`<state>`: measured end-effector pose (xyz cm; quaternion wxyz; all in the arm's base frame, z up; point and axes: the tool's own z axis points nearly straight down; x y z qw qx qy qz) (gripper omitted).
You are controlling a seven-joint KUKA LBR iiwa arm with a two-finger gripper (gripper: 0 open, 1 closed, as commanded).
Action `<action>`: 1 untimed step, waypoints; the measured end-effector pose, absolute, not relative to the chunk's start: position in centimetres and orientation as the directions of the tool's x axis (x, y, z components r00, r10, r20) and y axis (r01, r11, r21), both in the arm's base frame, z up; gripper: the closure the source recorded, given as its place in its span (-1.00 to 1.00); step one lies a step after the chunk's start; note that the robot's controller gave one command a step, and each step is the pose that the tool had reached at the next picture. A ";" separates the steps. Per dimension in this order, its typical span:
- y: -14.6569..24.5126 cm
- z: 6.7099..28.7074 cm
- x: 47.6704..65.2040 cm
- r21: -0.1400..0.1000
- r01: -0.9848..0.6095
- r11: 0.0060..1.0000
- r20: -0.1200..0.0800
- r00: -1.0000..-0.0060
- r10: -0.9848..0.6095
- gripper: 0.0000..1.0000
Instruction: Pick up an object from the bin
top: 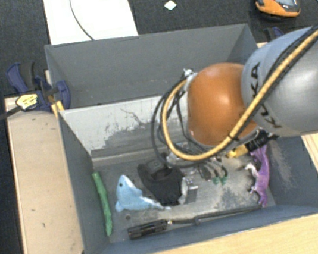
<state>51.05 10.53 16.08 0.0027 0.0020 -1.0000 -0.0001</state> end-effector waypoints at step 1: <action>10.5 16.5 51.2 0.001 0.002 1.000 -0.002 -1.000 0.002 -1.00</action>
Offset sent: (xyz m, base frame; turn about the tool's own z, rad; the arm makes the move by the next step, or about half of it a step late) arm 0.0124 0.0039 -0.0908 0.3085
